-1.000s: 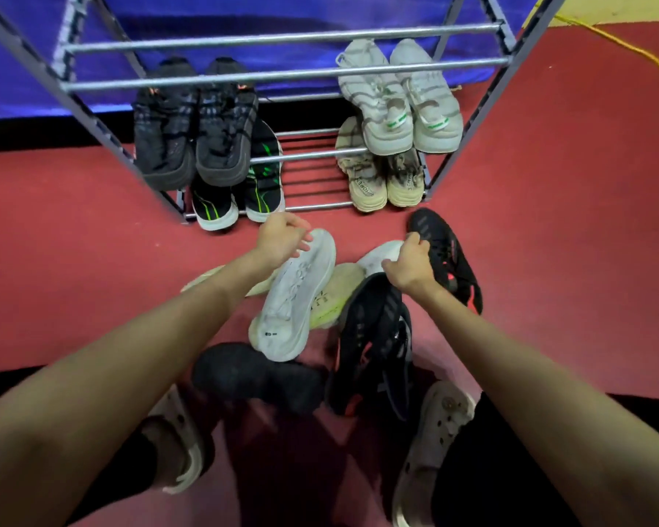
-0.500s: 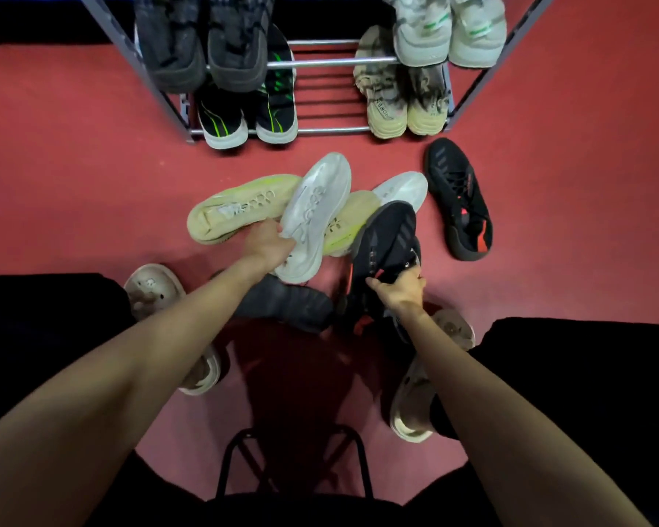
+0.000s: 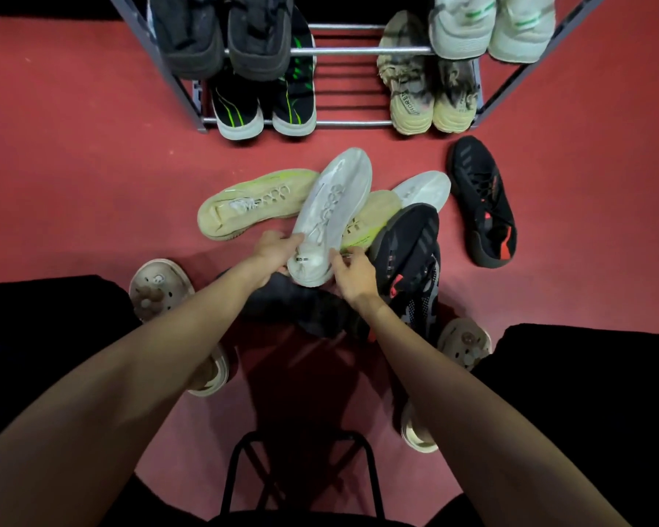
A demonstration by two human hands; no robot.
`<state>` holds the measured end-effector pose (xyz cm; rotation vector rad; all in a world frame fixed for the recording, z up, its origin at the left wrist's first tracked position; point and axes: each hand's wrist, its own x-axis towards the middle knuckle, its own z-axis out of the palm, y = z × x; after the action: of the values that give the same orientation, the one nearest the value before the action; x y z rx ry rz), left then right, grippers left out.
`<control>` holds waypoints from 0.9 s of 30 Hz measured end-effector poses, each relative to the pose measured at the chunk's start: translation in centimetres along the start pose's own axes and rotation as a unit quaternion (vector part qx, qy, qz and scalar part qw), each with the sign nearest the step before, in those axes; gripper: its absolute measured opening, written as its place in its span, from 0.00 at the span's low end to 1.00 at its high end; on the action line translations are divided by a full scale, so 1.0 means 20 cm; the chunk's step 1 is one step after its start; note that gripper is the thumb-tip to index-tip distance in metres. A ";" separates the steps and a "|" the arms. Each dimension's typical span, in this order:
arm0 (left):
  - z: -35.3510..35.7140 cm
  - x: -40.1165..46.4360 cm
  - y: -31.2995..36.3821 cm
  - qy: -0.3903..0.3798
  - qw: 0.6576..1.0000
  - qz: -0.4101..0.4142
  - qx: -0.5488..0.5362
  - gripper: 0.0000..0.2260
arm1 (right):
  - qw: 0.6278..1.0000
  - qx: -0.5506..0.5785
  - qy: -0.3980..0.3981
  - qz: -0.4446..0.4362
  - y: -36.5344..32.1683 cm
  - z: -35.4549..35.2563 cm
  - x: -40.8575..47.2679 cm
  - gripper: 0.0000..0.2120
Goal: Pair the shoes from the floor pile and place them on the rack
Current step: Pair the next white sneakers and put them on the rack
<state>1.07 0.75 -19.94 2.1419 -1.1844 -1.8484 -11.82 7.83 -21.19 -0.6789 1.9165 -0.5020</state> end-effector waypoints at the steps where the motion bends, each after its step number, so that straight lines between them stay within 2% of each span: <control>1: -0.01 0.01 0.00 -0.011 1.000 -0.001 -0.009 0.19 | 0.999 0.033 -0.012 0.025 -0.02 0.01 0.02 0.24; 3: -0.03 0.01 0.01 -0.023 0.999 -0.015 -0.029 0.19 | 0.996 0.079 -0.023 0.041 -0.05 0.02 0.05 0.26; 6: -0.05 0.01 0.04 -0.043 0.995 -0.017 -0.083 0.19 | 0.994 0.092 -0.053 0.019 -0.07 -0.01 0.08 0.19; 9: -0.04 0.00 0.07 -0.071 0.993 0.012 -0.090 0.17 | 0.990 0.110 -0.085 -0.020 -0.10 -0.09 0.05 0.16; 13: -0.01 -0.02 0.12 -0.044 0.994 0.055 -0.080 0.17 | 0.985 0.100 -0.111 -0.086 -0.15 -0.23 0.03 0.12; 15: 0.00 -0.03 0.15 -0.042 0.992 0.067 -0.094 0.16 | 0.988 0.068 -0.067 -0.122 -0.17 -0.32 0.06 0.11; 18: 0.02 -0.01 0.19 -0.040 0.992 0.085 -0.081 0.17 | 0.980 0.028 0.125 -0.155 -0.17 -0.47 0.15 0.11; 20: 0.04 0.01 0.21 -0.035 0.993 0.098 -0.061 0.16 | 0.959 0.040 0.249 -0.127 -0.14 -0.59 0.23 0.10; 21: 0.06 0.02 0.23 -0.032 0.993 0.103 -0.054 0.15 | 0.953 0.064 0.281 -0.092 -0.11 -0.65 0.29 0.11; 23: 0.08 0.04 0.25 -0.022 0.992 0.109 -0.056 0.14 | 0.950 0.107 0.293 -0.010 -0.05 -0.74 0.43 0.12; 27: 0.15 0.09 0.31 0.001 0.990 0.134 -0.035 0.14 | 0.976 0.094 0.183 0.067 0.04 -0.81 0.64 0.09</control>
<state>-4.66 -3.36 -18.98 1.8435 -1.3113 -1.7445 -31.10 0.89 -23.74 -0.3473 2.2046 -0.7530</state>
